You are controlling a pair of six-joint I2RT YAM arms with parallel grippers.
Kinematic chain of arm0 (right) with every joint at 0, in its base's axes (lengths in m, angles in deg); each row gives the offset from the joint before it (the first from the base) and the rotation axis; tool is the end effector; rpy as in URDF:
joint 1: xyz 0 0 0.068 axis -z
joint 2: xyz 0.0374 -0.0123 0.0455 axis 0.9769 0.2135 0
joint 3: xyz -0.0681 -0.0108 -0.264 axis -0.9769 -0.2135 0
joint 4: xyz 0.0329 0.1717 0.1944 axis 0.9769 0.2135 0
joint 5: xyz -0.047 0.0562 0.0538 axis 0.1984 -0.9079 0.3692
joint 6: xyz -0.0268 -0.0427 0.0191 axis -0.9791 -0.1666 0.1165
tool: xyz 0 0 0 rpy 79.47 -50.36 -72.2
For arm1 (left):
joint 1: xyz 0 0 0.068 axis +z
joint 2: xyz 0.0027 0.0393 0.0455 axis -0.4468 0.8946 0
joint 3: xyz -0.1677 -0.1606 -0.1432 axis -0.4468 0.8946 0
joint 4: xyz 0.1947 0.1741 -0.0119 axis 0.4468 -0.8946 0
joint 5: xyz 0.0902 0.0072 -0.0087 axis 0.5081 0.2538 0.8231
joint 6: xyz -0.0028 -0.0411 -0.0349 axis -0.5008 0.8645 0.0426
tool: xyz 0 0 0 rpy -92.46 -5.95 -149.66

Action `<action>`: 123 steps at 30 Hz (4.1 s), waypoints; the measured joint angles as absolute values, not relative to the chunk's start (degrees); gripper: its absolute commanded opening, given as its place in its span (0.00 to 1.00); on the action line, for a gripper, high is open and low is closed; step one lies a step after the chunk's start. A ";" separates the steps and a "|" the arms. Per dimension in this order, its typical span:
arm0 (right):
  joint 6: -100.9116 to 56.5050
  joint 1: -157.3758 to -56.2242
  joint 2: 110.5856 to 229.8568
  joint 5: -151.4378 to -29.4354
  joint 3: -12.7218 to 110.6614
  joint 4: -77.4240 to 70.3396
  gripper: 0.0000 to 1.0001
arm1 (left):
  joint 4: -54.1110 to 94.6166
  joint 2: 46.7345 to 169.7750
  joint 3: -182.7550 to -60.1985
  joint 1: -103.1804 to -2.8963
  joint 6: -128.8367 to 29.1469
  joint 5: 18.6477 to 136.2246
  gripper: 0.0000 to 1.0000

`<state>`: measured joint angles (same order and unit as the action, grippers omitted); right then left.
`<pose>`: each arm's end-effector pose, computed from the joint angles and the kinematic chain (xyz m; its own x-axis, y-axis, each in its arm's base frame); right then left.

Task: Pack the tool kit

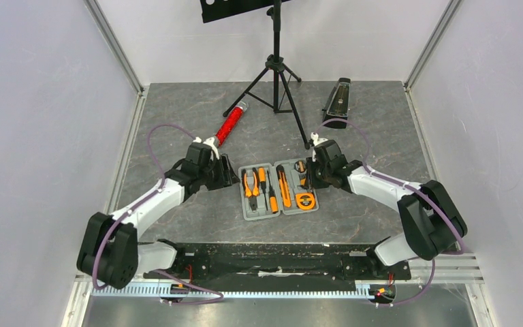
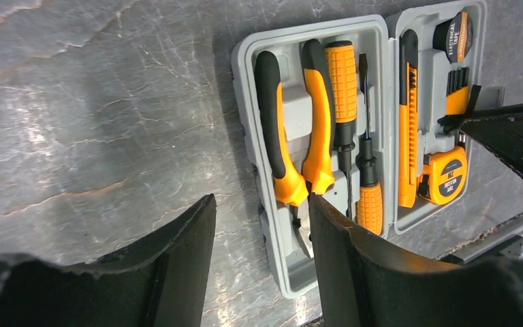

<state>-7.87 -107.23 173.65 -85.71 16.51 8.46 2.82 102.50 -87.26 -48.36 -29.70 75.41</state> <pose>0.2452 0.1411 0.1711 -0.8429 -0.0639 -0.5342 -0.2302 0.9403 0.2507 0.2227 -0.0959 0.2035 -0.8295 -0.2252 -0.5111 0.0500 0.8815 -0.4695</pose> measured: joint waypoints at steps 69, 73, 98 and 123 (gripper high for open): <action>18.34 -100.50 176.67 -120.01 -4.91 -42.68 0.51 | -26.91 116.09 -122.69 -61.48 -42.05 89.82 0.24; 16.61 -100.61 176.58 -119.11 -3.31 -38.73 0.49 | -24.68 115.52 -119.52 -57.41 -42.05 89.47 0.32; 4.52 -101.51 176.86 -112.84 7.88 -12.78 0.00 | 1.26 117.86 -94.67 -36.25 -29.98 68.59 0.37; -20.99 -97.64 177.17 -103.64 36.45 28.16 0.00 | 21.26 115.41 -80.46 -44.12 -16.45 62.32 0.54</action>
<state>-20.99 -97.64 177.17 -103.64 36.45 28.16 21.26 115.41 -80.46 -44.12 -16.45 62.32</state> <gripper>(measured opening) 0.035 0.468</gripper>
